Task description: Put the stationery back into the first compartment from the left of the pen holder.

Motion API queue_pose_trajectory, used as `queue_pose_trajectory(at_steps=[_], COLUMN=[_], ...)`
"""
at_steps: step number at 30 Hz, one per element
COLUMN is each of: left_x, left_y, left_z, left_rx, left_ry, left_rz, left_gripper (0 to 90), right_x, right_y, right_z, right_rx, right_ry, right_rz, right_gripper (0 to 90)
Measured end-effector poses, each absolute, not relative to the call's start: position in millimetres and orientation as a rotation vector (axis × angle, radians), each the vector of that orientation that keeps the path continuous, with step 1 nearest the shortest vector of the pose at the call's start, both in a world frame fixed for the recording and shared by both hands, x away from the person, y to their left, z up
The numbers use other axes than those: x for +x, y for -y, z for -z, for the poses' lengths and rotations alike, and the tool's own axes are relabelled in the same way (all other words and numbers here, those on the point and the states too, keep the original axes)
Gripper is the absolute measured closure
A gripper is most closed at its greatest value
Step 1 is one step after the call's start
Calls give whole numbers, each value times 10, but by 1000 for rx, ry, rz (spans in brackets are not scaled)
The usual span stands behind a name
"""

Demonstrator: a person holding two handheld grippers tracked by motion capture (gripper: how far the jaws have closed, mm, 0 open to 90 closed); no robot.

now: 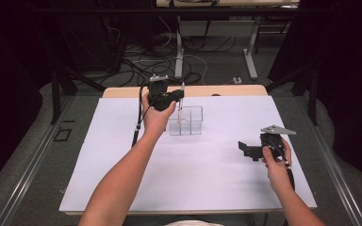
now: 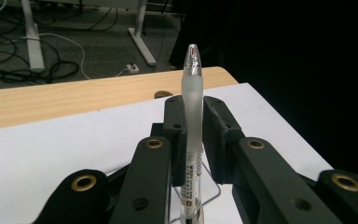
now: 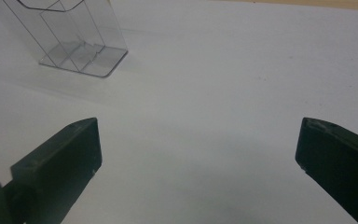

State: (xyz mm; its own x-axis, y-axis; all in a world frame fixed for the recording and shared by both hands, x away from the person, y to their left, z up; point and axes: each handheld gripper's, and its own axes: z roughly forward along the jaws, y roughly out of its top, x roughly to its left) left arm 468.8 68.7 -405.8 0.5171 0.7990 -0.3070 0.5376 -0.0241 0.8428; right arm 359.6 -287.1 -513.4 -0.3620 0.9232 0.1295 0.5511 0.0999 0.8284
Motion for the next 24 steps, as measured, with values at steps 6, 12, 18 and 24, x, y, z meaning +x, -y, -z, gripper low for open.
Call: queue_pose_trajectory(at_steps=[6,12,18,24], left_x=[4754,4837,4917,4977], left_y=[-688,-681,-729,-768], left_z=[4055,4078,4126,4149], left_rx=[1703,1697,1709,1714], left_ry=[-1133,-1138,-1135,-1126], left_rz=[-348,-376,-402,-421], left_gripper=[800,800,800,800], right_x=[3599,3597,3596,3594], right_y=[2873,2866,2865,2857], right_z=[5136,5138,5140,5141], right_rx=[1433,1434,1431,1429], right_ry=[-1961,-1967,-1968,-1967], right_rz=[-1173,-1172,-1176,-1179], right_gripper=[4,4,5,5])
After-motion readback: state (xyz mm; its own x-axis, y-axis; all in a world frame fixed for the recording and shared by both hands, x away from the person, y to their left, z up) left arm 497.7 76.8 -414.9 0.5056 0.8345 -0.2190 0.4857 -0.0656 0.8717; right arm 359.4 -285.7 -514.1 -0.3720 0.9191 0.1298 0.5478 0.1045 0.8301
